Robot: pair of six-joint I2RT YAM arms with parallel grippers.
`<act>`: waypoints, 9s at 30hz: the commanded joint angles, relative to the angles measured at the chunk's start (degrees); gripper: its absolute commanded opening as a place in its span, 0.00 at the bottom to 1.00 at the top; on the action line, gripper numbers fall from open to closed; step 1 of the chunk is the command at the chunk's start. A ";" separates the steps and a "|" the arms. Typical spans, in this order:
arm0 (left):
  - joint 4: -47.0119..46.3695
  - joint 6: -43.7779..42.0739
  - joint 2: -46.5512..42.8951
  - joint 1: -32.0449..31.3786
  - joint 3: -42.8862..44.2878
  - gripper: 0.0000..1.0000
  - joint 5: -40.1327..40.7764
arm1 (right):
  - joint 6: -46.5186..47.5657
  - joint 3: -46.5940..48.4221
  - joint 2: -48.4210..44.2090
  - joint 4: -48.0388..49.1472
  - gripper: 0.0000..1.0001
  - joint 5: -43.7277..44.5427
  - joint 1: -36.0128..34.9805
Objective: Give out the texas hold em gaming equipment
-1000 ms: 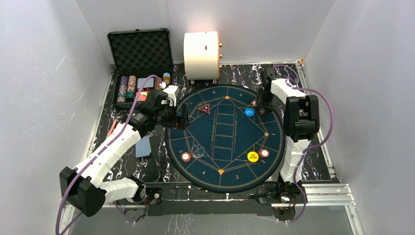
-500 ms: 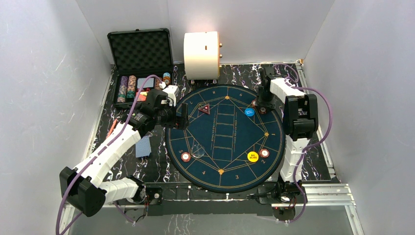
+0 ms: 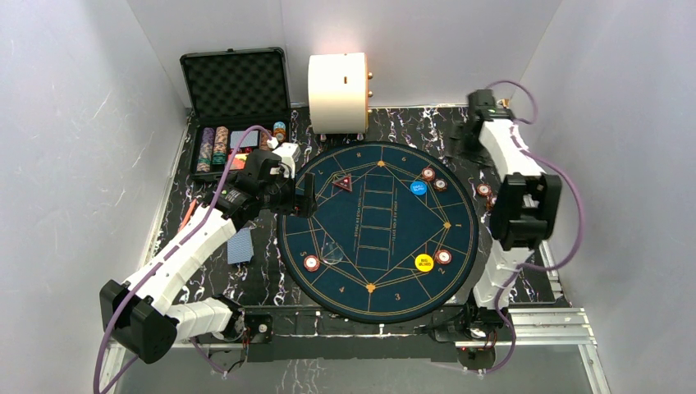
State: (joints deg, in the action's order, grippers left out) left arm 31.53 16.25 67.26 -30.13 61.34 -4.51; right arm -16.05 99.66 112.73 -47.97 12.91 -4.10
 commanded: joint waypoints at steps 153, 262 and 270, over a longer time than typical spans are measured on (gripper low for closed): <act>7.13 1.27 -12.33 -0.92 2.40 0.98 -0.85 | -49.63 -58.80 -38.23 -8.49 0.40 7.94 -27.37; 16.36 13.21 -15.65 -1.92 15.51 0.98 12.90 | -15.87 -23.91 -18.25 3.75 0.29 -3.47 -41.52; 21.45 14.67 -17.97 -1.87 20.54 0.98 15.77 | -20.34 -16.61 -6.10 1.57 0.29 -0.86 -66.12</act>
State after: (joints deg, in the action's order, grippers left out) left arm 48.93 29.45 50.41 -31.75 80.09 8.82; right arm -32.51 78.56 103.09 -43.24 9.26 -63.53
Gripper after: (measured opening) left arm 0.983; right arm 0.510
